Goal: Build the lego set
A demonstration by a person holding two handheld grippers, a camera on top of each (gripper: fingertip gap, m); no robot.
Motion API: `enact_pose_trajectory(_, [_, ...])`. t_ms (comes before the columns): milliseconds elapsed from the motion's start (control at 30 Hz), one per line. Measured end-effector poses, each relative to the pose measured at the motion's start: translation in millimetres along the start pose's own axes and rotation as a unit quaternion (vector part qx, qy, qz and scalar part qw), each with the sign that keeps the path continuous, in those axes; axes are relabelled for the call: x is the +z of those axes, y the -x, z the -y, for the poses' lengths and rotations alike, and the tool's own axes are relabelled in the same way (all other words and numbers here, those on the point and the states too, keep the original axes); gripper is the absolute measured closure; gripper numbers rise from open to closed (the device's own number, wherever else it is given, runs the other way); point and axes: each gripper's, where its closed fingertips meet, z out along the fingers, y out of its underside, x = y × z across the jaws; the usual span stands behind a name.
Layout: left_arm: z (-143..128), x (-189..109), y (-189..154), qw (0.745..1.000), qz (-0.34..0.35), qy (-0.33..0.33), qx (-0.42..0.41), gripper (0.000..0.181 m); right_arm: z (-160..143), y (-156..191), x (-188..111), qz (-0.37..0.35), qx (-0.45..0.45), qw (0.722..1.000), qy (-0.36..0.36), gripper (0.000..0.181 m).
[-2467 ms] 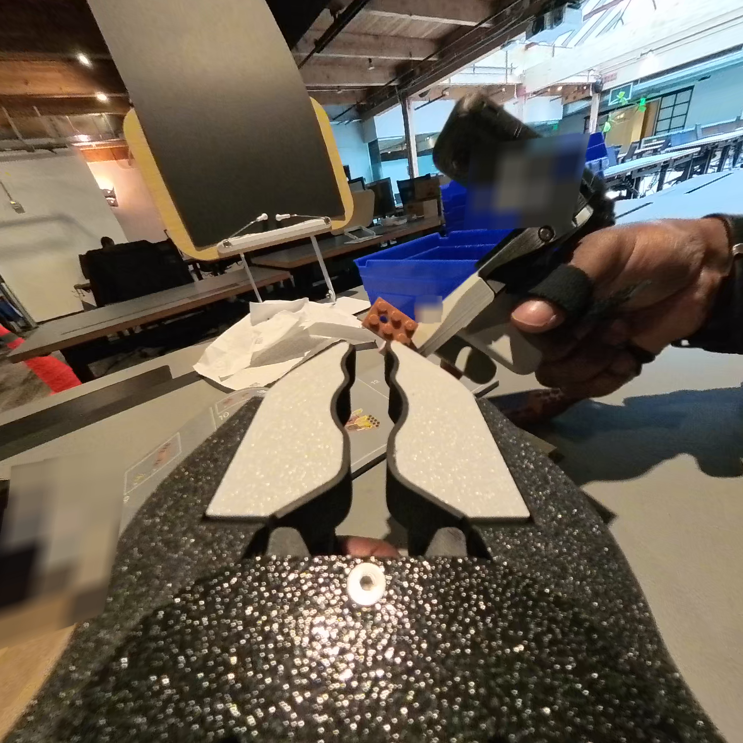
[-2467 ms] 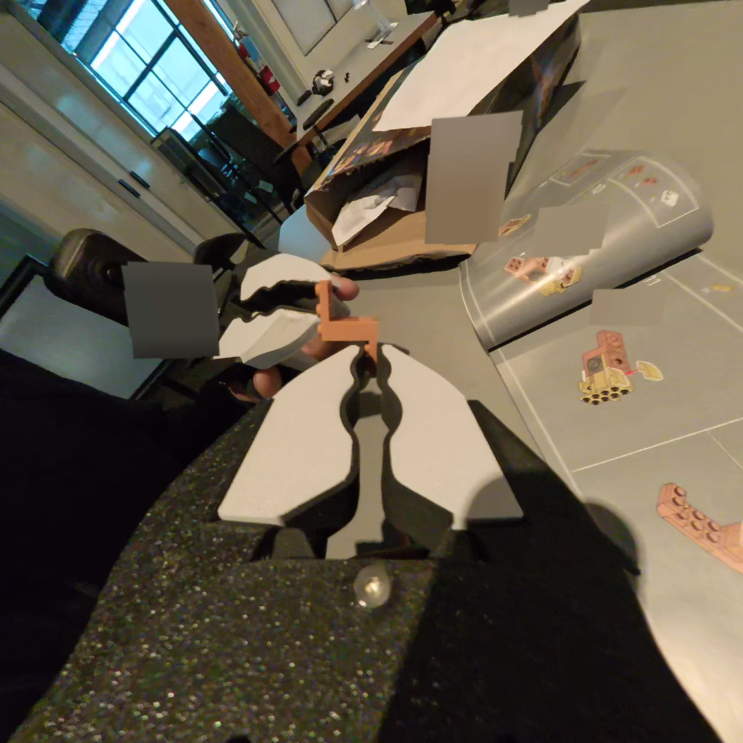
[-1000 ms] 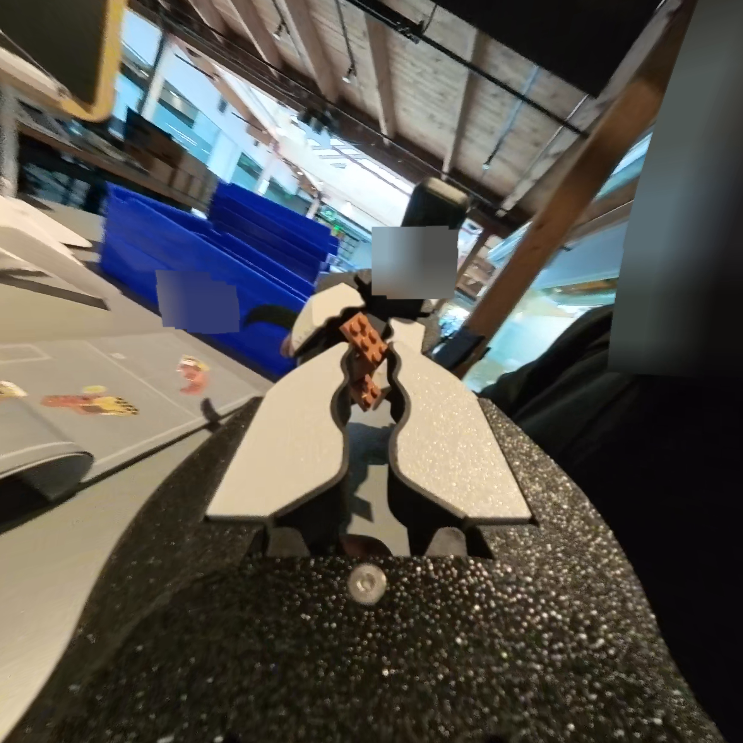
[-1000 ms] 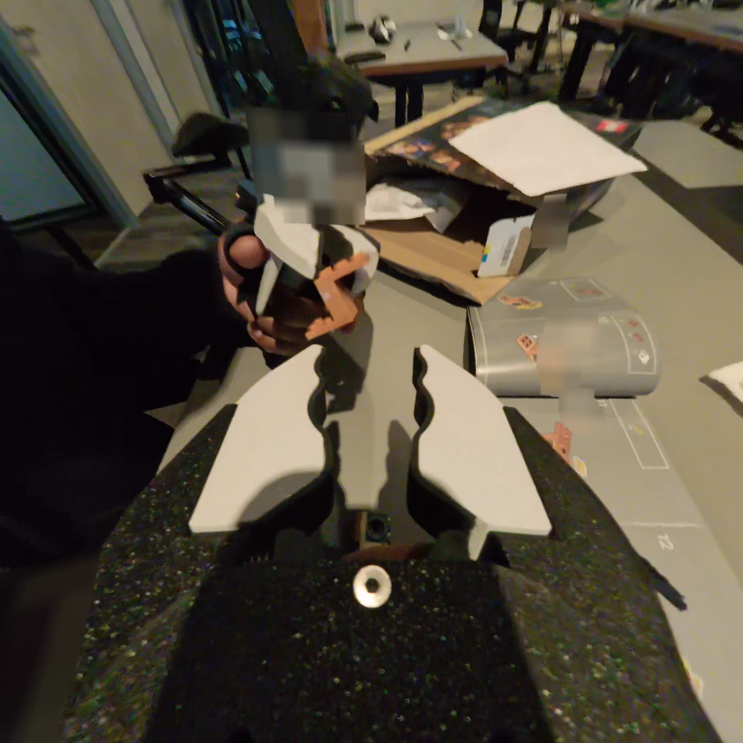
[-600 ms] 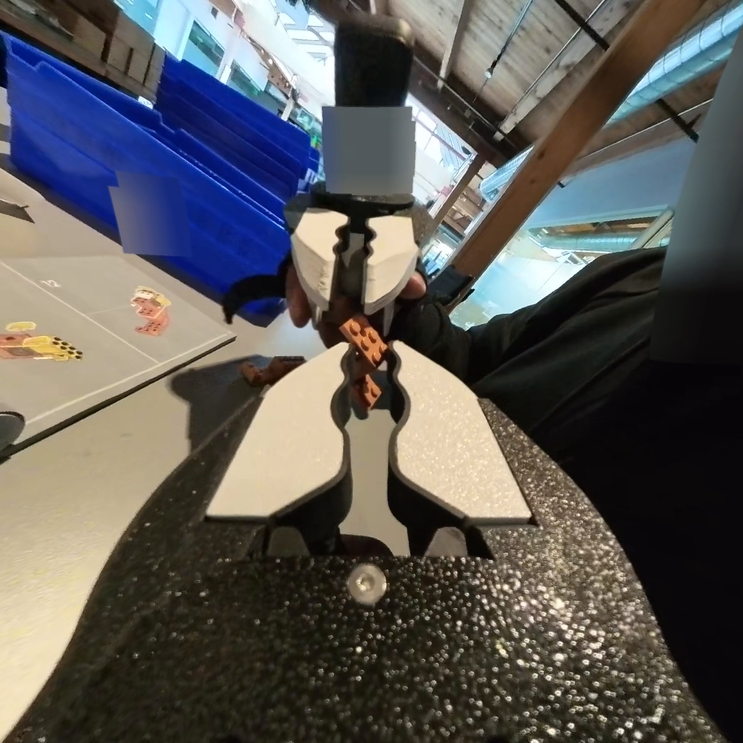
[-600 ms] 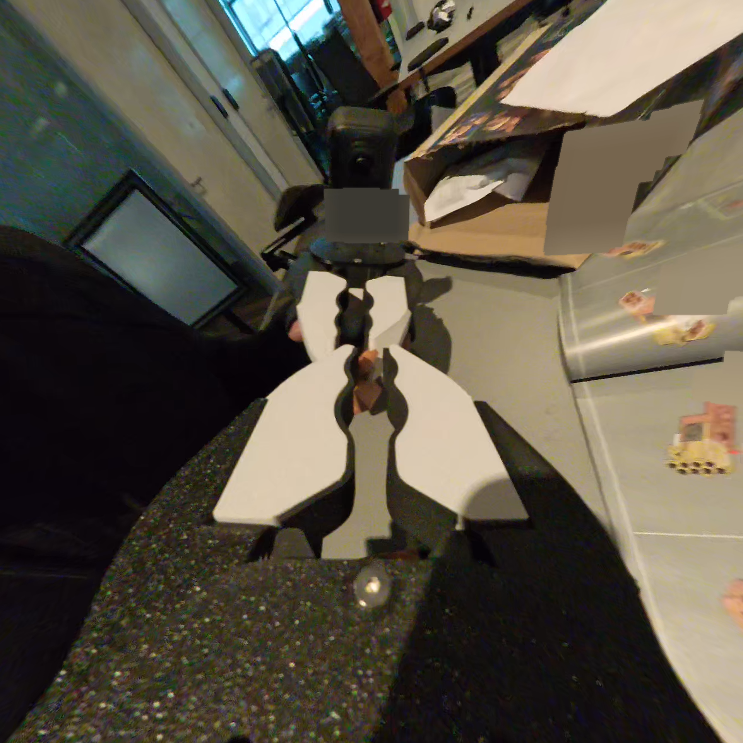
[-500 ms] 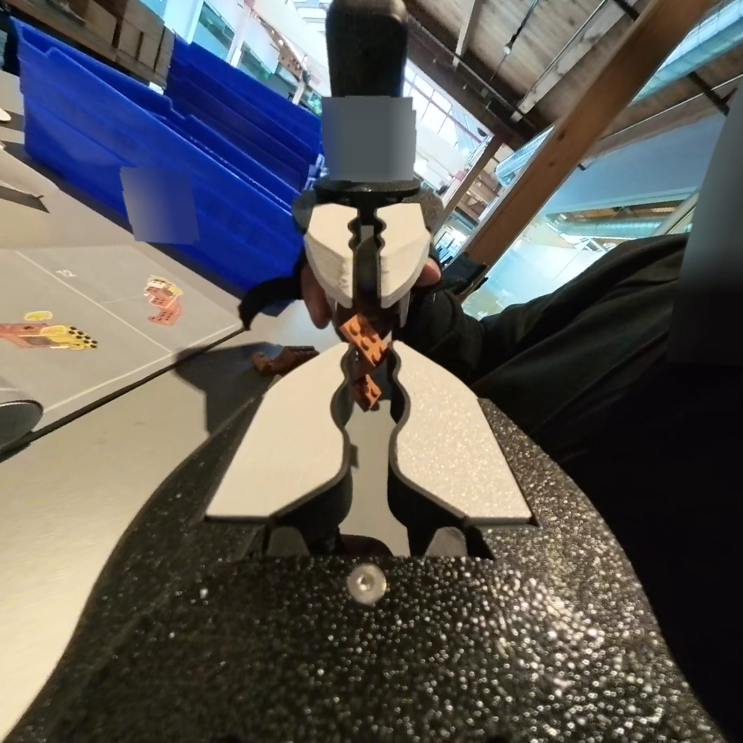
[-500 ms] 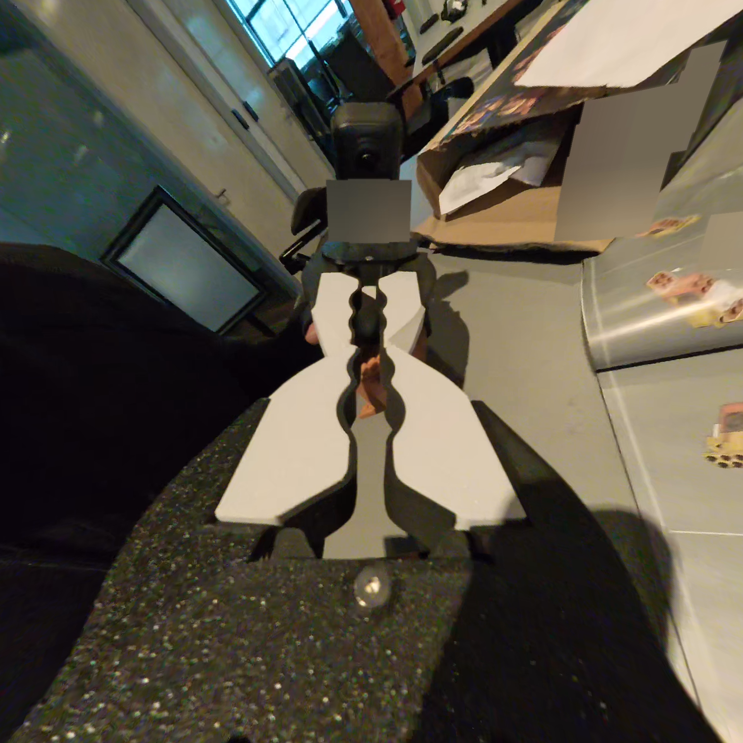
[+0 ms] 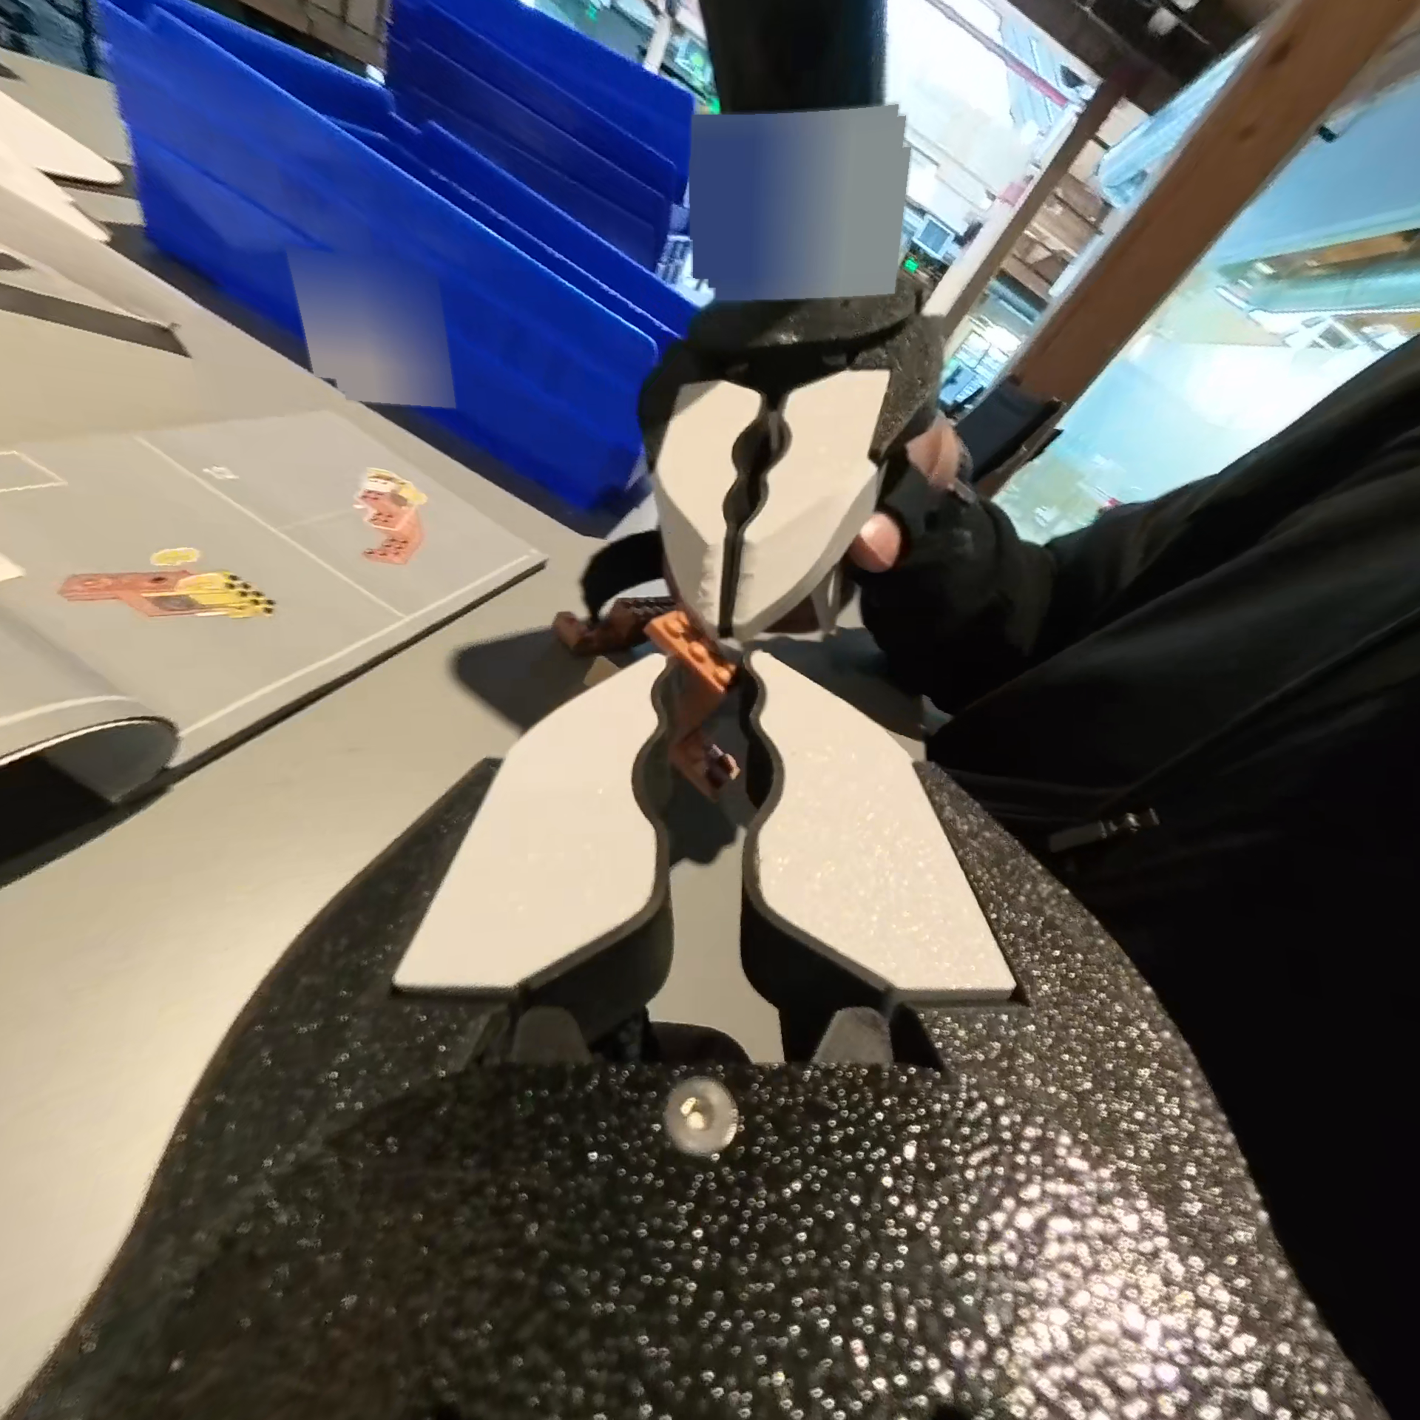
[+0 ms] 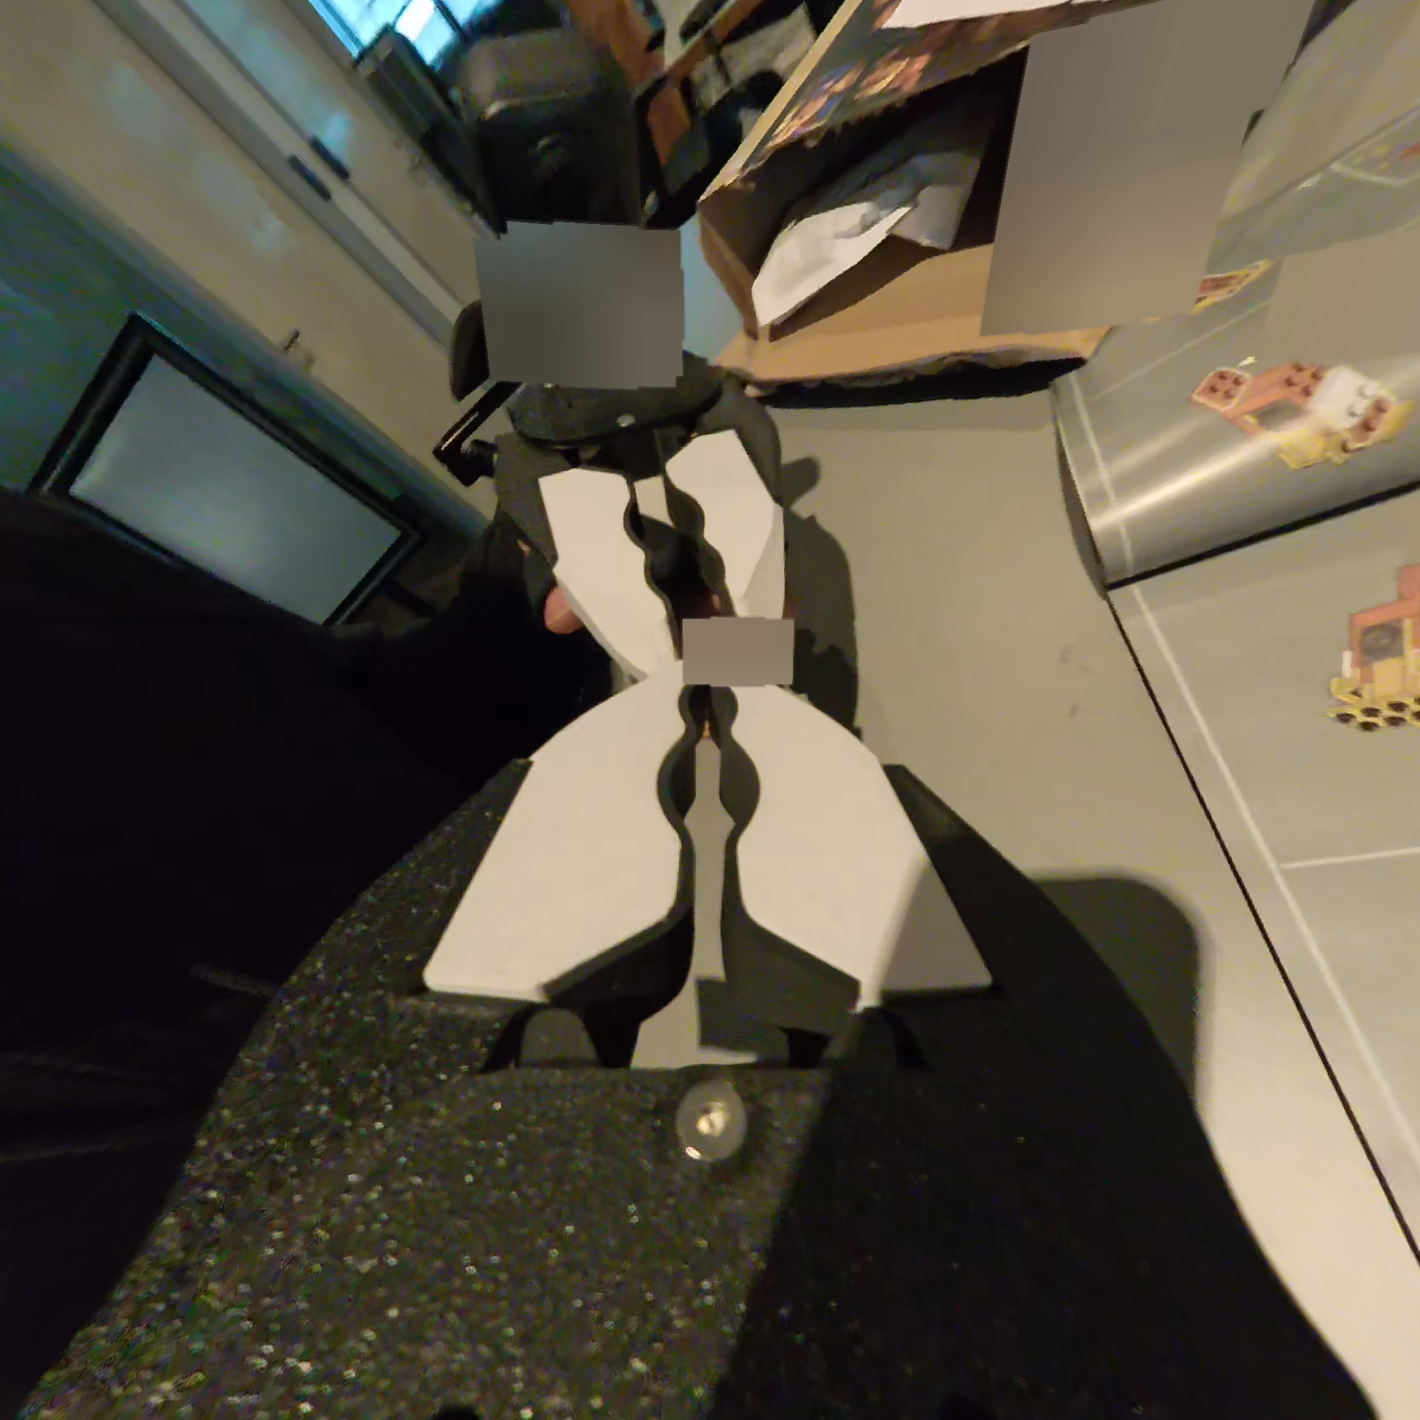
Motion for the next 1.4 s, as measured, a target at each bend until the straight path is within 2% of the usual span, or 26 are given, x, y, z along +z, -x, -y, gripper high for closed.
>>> enact_pose_trajectory(233, [0.5, 0.6, -0.8, 1.000, 0.010, -0.004, 0.026, 0.167, -1.8, -3.7, -4.6, -0.018, 0.027, 0.998, -0.055, 0.181])
enact_pose_trajectory(667, [4.2, -2.1, 4.0, 0.998, 0.034, -0.014, 0.053, 0.168, 2.1, -3.8, -9.2, -0.013, 0.024, 0.996, -0.087, 0.181])
enact_pose_trajectory(767, [4.6, -3.4, 4.3, 0.998, 0.034, -0.015, 0.052, 0.168, -0.6, -5.0, -10.1, -0.017, 0.007, 0.997, -0.073, 0.181])
enact_pose_trajectory(900, [3.2, -4.4, 1.4, 0.998, 0.026, -0.010, 0.062, 0.170, -1.3, -5.7, -10.6, -0.002, 0.038, 0.997, -0.061, 0.181])
enact_pose_trajectory(1100, [-2.1, -3.0, -3.3, 0.996, 0.022, 0.010, 0.082, 0.170, -1.5, -2.7, -6.4, 0.009, 0.037, 0.999, -0.037, 0.168])
enact_pose_trajectory(1400, [-12.9, 0.6, -16.8, 0.992, -0.005, 0.043, 0.117, 0.170, -8.8, 0.5, 2.2, 0.026, 0.041, 0.999, -0.013, 0.165])
